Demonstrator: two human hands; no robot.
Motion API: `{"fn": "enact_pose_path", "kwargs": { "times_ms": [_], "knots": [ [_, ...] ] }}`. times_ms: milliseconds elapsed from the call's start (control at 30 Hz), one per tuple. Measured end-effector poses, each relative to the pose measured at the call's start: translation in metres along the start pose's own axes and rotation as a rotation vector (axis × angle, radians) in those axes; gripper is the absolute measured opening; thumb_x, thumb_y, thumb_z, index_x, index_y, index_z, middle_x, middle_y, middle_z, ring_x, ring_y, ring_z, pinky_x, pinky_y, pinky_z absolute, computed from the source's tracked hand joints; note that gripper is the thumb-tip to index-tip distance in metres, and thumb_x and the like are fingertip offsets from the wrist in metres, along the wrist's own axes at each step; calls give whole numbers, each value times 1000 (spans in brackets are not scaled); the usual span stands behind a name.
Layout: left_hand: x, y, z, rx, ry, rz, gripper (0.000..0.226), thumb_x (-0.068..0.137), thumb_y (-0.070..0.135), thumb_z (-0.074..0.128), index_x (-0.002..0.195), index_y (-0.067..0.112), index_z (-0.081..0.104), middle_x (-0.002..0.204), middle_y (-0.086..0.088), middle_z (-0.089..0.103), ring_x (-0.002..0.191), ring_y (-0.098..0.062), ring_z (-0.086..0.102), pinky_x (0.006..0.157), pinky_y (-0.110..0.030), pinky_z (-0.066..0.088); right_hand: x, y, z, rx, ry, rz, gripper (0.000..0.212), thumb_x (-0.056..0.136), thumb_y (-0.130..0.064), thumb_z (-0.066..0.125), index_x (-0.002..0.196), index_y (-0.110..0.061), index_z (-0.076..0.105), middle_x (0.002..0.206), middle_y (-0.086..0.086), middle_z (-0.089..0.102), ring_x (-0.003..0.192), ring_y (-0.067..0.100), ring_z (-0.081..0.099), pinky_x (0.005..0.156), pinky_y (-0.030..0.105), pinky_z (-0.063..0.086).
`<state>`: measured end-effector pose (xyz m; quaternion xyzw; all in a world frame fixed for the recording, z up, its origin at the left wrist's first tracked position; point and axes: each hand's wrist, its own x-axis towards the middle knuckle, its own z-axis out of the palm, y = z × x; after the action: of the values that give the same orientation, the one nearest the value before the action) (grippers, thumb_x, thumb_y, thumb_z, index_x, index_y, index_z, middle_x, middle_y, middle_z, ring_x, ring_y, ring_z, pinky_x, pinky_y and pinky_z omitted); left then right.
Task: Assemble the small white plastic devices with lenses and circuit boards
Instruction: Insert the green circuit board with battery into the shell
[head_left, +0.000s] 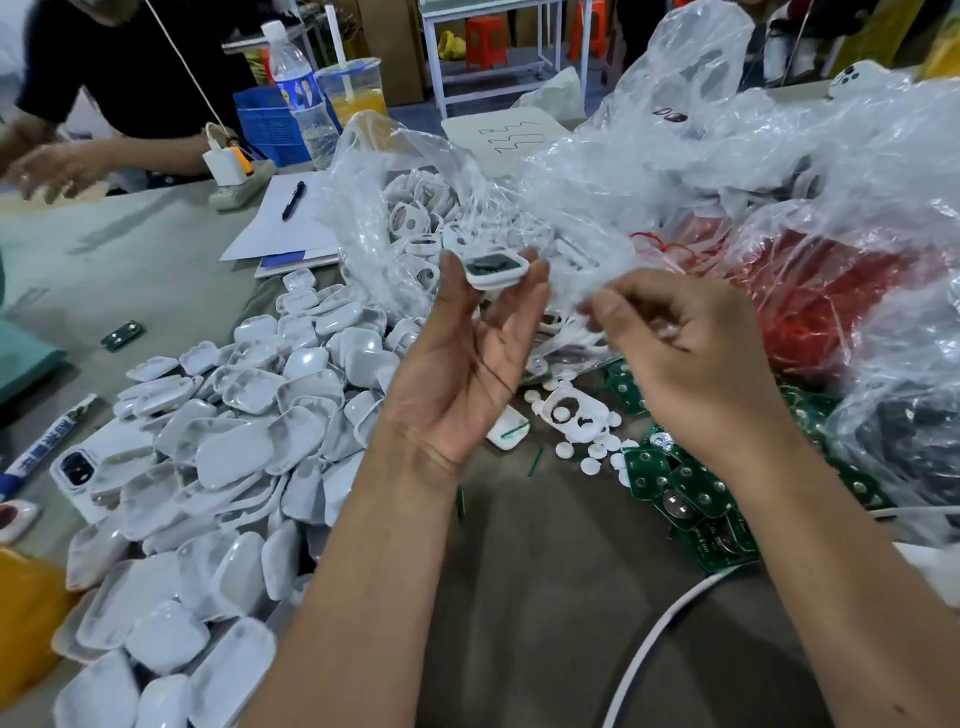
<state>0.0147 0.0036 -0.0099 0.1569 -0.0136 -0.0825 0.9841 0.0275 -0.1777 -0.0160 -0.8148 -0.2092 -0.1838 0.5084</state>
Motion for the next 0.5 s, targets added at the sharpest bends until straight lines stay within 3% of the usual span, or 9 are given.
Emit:
{"fn": "enact_pose_path", "kwargs": {
  "times_ms": [100,200,333,500],
  "knots": [
    [0,13,-1,-5,16,92,39,82,23,65,109,-5,63,105,-24,68,88,-36,75,73,-40,64,-2,0,14,-214,-266,-35,4,92,-23,78,93,-25,81,81,-16,72,73,4,66,70,27,54],
    [-1,16,-3,9,13,138,43,83,23,65,115,-5,60,104,-22,68,91,-36,74,78,-40,64,-8,-4,30,-430,-491,-163,18,90,-42,76,104,-30,78,98,-8,68,97,14,59,87,39,51],
    [-2,15,-3,1,-4,156,48,77,18,73,117,-4,60,104,-20,68,95,-36,74,83,-42,63,-18,-8,47,-544,-509,-136,51,84,-67,68,118,-29,70,102,-9,57,107,17,47,89,40,50],
    [-4,14,-3,-22,-36,174,62,60,7,88,115,-6,62,103,-22,69,96,-38,74,80,-45,64,-21,-8,51,-485,-470,-172,46,84,-41,79,121,-19,63,99,-7,56,102,19,49,87,40,49]
  ]
}}
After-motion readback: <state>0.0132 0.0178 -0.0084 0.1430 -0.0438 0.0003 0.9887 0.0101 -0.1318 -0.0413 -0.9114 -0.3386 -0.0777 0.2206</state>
